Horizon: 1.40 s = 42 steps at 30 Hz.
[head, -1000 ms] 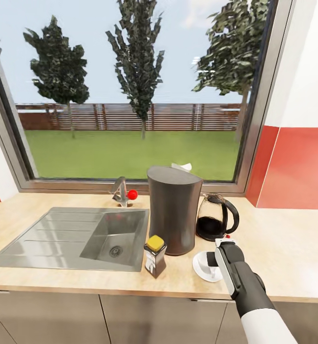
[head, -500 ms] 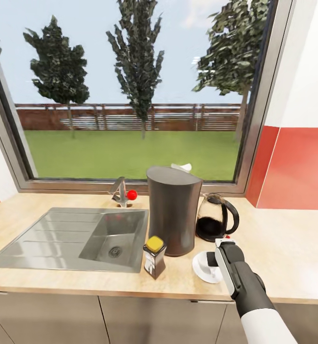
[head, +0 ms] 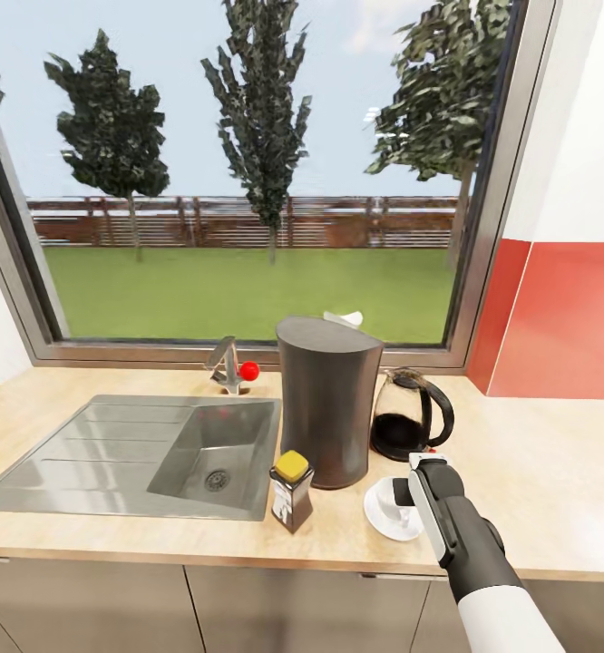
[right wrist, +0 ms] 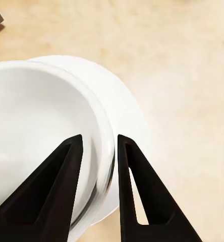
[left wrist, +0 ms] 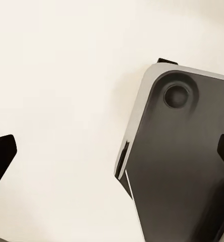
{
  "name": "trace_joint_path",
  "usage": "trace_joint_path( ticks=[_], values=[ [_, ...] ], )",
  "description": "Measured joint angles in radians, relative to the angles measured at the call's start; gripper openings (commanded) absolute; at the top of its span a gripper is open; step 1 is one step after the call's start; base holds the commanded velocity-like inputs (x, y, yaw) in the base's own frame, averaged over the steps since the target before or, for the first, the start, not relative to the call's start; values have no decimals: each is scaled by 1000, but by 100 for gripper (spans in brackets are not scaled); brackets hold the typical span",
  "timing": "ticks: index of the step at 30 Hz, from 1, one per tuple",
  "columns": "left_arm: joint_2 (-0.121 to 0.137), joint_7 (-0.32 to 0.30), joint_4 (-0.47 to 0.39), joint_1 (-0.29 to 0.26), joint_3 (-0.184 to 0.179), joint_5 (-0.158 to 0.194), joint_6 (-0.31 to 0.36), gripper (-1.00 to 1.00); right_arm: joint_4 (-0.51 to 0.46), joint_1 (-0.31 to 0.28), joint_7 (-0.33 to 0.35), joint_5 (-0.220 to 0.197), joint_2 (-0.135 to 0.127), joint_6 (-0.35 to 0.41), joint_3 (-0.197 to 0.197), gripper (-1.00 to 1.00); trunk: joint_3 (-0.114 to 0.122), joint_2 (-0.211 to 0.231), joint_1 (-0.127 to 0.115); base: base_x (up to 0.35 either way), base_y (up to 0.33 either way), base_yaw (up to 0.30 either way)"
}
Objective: Set up a coffee station on the kitchen countertop: keep the coffee maker on the countertop, move the bottle of coffee from the kitchen shelf to the counter next to the coffee maker, place a paper coffee filter on top of the coffee maker, put the saucer next to the coffee maker with the coffee cup on the saucer, and place the electric kettle next to the coffee maker.
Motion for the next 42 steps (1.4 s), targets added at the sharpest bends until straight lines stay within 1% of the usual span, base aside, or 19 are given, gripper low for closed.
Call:
trace_joint_path(
  ticks=[13,14,34,37,42],
  values=[
    [0,0,0,0,0,0,0,100,0,0,0,-1,1,0,0,-100,0,0,0,33,0,0],
    [0,0,0,0,0,0,0,100,0,0,0,0,1,0,1,100,0,0,0,18,0,0],
    [0,0,0,0,0,0,0,100,0,0,1,-2,2,0,0,100,0,0,0,1,0,0],
    [4,1,0,0,0,3,-1,100,-19,0,1,-3,3,0,-2,100,0,0,0,0,0,0],
    [8,0,0,0,0,6,-5,100,-121,0,1,-2,3,0,-2,100,0,0,0,0,0,0]
  ],
)
